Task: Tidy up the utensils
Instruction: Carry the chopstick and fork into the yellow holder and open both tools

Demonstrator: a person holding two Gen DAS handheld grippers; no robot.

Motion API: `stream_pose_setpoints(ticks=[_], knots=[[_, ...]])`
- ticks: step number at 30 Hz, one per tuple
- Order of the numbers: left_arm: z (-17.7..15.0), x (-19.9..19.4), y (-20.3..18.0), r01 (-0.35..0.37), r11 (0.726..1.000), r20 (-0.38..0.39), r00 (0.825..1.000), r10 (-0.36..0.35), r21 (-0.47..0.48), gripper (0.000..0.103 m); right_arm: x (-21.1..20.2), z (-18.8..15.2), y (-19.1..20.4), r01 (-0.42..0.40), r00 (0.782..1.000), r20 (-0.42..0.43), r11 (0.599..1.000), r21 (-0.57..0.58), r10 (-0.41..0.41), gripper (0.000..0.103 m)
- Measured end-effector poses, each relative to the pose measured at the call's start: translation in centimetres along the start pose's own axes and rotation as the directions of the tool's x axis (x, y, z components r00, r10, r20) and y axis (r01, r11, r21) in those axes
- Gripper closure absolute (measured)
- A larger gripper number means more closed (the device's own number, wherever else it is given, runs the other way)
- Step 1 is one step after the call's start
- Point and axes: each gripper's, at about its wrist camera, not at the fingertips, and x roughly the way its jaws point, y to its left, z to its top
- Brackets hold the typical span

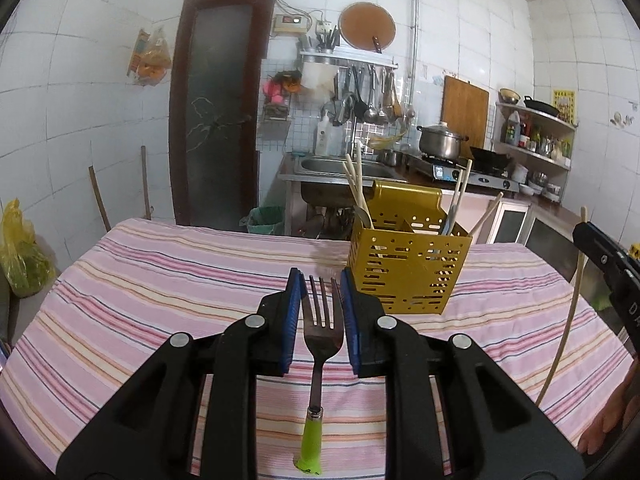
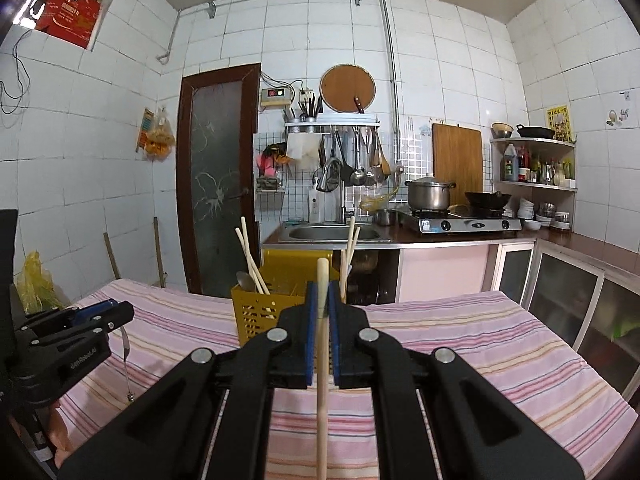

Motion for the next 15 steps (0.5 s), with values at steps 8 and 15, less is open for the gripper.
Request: stream_pose_setpoints(ticks=[8,15], knots=[[3.4,0.0,0.0,0.032,0.999,0.048,0.998,-0.031,-0.012,0.086,1.8,2.3,-1.4,-0.023,0.999,0.032,0.998,0.067,0.02,0.097],[11.5,1.0,-2.0,0.107,0.994,0.15,0.983,-0.104,-0.014,0.09,5.1,8.2,-1.7,-0.04,0.99,0.137,0.994,0.097,0.027,0.097]])
